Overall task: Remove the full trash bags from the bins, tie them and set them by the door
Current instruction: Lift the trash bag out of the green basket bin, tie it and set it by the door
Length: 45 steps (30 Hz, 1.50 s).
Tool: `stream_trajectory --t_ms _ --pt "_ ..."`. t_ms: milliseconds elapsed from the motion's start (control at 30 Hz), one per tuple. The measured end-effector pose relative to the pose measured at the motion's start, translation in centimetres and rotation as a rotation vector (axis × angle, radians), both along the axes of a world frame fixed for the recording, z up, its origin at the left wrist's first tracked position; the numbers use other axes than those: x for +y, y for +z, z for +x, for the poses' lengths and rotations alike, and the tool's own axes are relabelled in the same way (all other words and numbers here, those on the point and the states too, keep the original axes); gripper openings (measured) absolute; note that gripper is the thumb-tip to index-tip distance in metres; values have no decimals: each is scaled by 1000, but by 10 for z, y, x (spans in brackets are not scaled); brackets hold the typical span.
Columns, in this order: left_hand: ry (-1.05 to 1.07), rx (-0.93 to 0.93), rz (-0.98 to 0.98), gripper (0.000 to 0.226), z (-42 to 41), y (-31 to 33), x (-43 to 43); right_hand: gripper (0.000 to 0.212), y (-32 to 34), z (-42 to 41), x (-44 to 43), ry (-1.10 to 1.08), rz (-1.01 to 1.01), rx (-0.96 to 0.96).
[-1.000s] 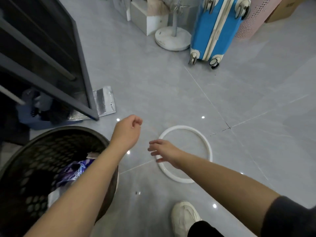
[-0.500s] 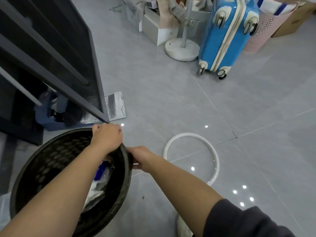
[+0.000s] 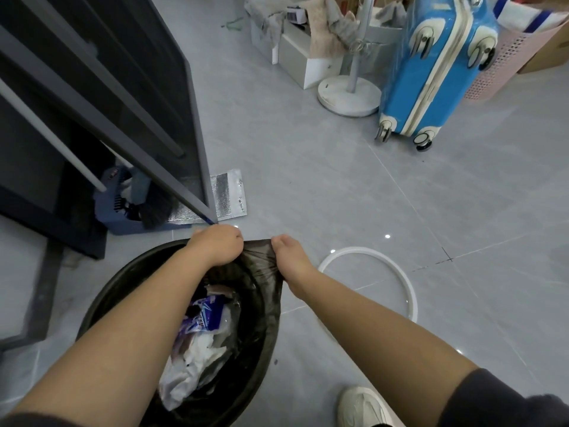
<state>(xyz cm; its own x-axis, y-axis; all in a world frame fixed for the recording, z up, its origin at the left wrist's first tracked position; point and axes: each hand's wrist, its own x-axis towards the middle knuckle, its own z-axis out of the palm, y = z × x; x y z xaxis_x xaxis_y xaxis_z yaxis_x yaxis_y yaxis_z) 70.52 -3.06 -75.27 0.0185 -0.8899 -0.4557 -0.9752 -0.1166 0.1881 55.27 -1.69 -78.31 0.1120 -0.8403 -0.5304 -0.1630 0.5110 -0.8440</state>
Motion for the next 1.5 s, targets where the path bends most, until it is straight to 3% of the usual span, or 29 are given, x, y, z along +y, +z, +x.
stream_trajectory --t_ms 200,400,500,733,900,1033,1133,1233,1500 --pt "60 209 -83 19 -13 2 -4 24 12 -9 -13 -94 -154 75" --pt "222 448 -291 19 -35 -1 -26 22 20 -30 -26 -51 -356 291" --pt "192 500 -329 18 -33 1 -27 22 18 -39 -25 -20 -423 369" --pt "127 294 -437 23 14 -3 -2 25 14 -43 -22 -14 -437 532" --pt "288 234 -419 27 51 -7 16 25 19 -47 -27 18 -365 566" --pt "418 235 -416 32 77 -9 51 24 22 -57 -23 147 -362 501" --pt "374 227 -428 31 91 -15 89 29 25 -75 -15 303 -290 369" --pt "331 196 -459 29 92 -16 100 26 22 -83 -13 452 -296 411" --pt "460 8 -535 35 62 -1 46 27 12 -69 -21 183 -470 666"
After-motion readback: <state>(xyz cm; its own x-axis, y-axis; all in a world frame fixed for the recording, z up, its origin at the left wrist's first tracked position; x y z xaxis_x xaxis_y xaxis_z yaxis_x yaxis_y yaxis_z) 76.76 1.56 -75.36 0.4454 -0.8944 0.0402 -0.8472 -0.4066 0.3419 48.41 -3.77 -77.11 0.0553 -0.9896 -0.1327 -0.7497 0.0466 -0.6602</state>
